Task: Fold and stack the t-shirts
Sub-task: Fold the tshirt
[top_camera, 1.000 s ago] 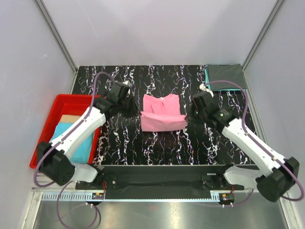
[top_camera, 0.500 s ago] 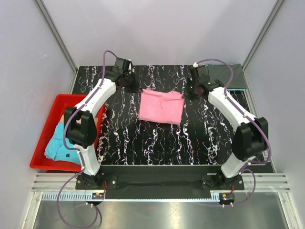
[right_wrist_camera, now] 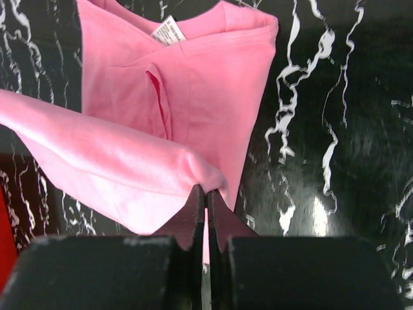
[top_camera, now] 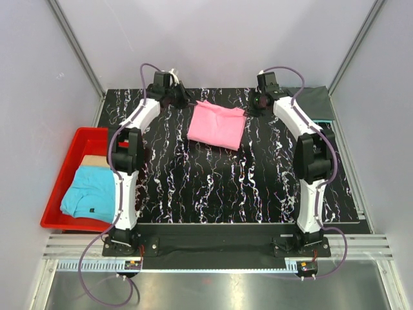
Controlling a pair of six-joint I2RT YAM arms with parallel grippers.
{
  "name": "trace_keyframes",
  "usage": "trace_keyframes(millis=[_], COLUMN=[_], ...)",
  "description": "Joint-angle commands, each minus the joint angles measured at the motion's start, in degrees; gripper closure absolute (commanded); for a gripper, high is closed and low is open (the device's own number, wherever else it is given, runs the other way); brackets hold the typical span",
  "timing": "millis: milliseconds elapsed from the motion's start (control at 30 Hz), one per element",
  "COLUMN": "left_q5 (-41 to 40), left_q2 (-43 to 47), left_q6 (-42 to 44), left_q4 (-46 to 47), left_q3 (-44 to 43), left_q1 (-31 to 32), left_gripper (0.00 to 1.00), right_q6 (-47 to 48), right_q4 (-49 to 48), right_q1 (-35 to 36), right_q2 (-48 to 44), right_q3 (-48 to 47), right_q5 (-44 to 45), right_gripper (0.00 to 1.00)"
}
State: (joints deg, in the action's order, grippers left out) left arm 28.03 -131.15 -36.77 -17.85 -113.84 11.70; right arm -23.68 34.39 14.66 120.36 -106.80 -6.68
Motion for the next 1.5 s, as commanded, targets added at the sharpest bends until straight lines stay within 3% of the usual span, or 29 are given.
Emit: trace_keyframes(millis=[0,67,367,633,1067,1267,1467], left_q5=[5.2,5.0,3.8,2.8,1.5,0.2,-2.8], left_q2=[-2.9,-2.4,11.7,29.3,48.4,57.5,71.6], left_q6=[-2.5,-2.0,-2.1,-1.4,0.8,-2.9,-6.3], left_q4=[9.9,10.4,15.9,17.7,1.1,0.8,-7.4], left_q3=[-6.0,-5.8,12.5,38.1,69.0,79.7,82.2], left_q1=[-1.1,-1.0,-0.8,0.9,7.2,11.1,14.4], left_gripper=[1.0,1.0,1.0,1.0,1.0,1.0,1.0], right_q6=[1.1,1.5,0.7,-0.1,-3.5,-7.3,-15.3], right_q4=[0.2,0.0,0.0,-0.1,-1.9,0.4,6.4], right_q1=[-1.4,-1.4,-1.4,-0.6,5.5,7.7,11.4], right_q2=[3.1,3.0,-7.9,-22.3,-41.4,-50.2,-61.5], right_q3=[-5.8,-6.0,3.6,23.0,56.3,63.5,66.9], right_q5=[-2.9,-3.7,-5.8,-11.1,-11.5,-11.2,-9.3], right_gripper=[1.0,1.0,1.0,1.0,1.0,1.0,1.0])
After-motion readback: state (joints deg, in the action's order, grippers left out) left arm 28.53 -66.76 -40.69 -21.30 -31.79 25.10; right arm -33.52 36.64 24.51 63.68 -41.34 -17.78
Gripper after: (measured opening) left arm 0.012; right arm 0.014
